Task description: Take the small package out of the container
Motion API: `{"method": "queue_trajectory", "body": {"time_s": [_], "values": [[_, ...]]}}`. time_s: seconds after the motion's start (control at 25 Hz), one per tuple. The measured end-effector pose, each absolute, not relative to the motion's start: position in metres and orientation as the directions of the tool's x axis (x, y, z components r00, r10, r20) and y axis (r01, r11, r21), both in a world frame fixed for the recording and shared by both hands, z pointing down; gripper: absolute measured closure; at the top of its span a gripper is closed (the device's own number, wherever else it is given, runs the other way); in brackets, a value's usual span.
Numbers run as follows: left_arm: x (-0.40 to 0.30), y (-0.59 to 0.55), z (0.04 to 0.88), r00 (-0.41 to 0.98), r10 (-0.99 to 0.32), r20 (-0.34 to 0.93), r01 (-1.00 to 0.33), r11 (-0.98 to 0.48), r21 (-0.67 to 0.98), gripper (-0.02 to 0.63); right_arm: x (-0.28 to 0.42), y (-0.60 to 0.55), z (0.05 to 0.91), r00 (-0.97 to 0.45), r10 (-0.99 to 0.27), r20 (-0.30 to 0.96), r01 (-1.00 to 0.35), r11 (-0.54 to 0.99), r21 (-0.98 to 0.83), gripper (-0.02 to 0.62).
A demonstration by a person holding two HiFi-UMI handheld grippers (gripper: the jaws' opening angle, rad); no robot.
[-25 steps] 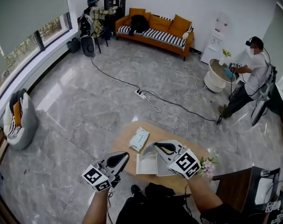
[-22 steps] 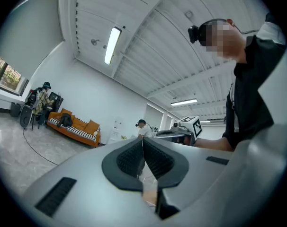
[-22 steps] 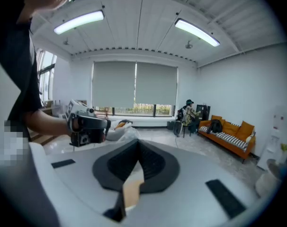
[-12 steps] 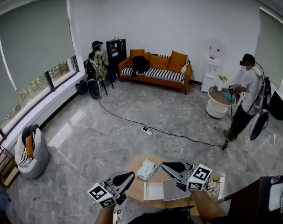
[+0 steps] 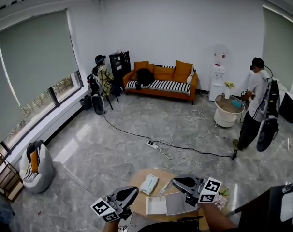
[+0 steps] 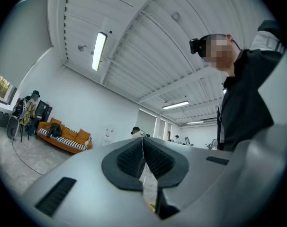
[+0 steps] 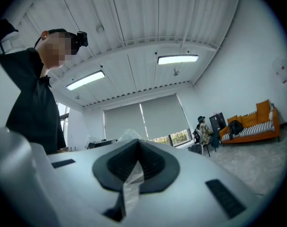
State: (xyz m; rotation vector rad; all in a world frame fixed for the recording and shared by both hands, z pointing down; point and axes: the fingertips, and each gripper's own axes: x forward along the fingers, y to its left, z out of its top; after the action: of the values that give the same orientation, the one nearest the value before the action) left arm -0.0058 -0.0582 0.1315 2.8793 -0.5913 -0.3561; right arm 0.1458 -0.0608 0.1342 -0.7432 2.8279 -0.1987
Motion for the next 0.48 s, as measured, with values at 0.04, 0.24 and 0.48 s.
{"method": "queue_trajectory", "body": {"time_s": [0.04,0.24,0.48], "values": [[-0.002,-0.058,0.132,0.887,-0.414,-0.202,-0.37,-0.901,0.225,0.588,0.15,-0.058,0.135,-0.854,-0.492,-0.17,-0.463,0.867,-0.185,0.584],[0.033,-0.059,0.129,0.884,-0.419,-0.207,-0.377,-0.901,0.216,0.588,0.171,-0.049,0.138,-0.868,-0.457,-0.191,-0.418,0.883,-0.213,0.584],[0.065,-0.058,0.139,0.885,-0.42,-0.2,-0.373,-0.898,0.234,0.588,0.186,-0.054,0.134,-0.874,-0.408,-0.263,-0.344,0.903,-0.257,0.584]]}}
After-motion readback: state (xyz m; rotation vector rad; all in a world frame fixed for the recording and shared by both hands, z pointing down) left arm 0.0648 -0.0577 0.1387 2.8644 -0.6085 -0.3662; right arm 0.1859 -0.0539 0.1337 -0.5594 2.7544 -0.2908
